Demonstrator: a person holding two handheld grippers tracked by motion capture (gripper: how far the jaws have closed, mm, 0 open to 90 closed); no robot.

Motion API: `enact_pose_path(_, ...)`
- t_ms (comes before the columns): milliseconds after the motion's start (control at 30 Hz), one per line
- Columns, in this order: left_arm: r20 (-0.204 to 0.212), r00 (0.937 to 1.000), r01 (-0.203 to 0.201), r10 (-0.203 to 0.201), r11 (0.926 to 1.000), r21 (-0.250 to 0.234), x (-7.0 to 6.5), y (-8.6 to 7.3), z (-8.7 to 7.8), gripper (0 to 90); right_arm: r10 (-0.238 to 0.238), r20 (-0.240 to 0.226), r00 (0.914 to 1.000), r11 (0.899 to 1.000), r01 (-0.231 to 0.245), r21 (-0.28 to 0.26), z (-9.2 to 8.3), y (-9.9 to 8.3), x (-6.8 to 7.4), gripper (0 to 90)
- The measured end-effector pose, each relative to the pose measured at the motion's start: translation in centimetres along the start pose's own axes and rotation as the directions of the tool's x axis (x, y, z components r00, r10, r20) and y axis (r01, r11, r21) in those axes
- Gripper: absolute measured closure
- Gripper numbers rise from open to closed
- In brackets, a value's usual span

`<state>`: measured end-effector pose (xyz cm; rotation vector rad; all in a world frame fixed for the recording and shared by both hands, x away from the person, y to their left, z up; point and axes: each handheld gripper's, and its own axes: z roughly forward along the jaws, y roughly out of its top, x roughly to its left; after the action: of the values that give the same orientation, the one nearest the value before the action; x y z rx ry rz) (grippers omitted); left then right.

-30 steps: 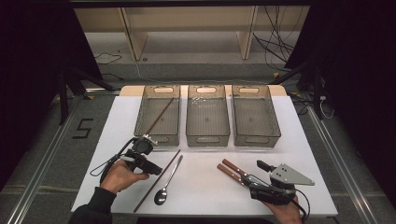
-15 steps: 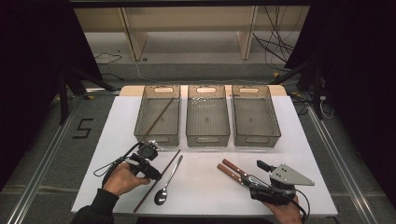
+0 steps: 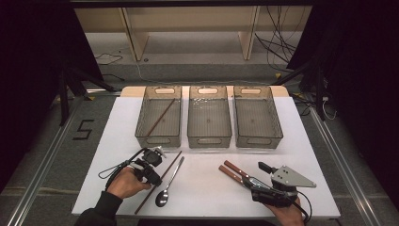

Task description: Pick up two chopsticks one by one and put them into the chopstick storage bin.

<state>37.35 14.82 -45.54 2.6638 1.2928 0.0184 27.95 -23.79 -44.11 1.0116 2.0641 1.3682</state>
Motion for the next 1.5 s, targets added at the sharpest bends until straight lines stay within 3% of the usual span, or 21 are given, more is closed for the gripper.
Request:
enact_pose_path(167,0.001,0.9999,-0.013,0.013,0.9999,0.009,-0.29,0.10,0.25,67.0,0.001,0.000,1.0000,1.000,-0.001,0.001,0.03,0.00,0.03,24.8)
enact_pose_path(433,-0.036,0.9987,-0.036,0.037,0.9992,0.019,-0.65,0.20,0.55,69.6,0.000,-0.001,1.0000,1.000,0.000,0.001,0.02,-0.01,0.06,24.9)
enact_pose_path(733,-0.045,0.9983,-0.038,0.038,0.9993,0.007,-0.50,0.11,0.55,77.3,-0.001,0.000,1.0000,1.000,0.001,0.001,0.05,-0.01,0.09,24.9)
enact_pose_path(1333,-0.005,1.0000,0.000,0.000,1.0000,0.004,0.25,0.11,0.51,84.3,0.000,0.004,1.0000,1.000,0.000,0.005,0.08,-0.03,0.11,25.3)
enact_pose_path(1500,-0.006,0.9999,-0.009,0.009,1.0000,-0.001,0.30,0.11,0.47,84.5,-0.001,0.004,1.0000,1.000,0.001,0.005,0.09,-0.03,0.09,25.2)
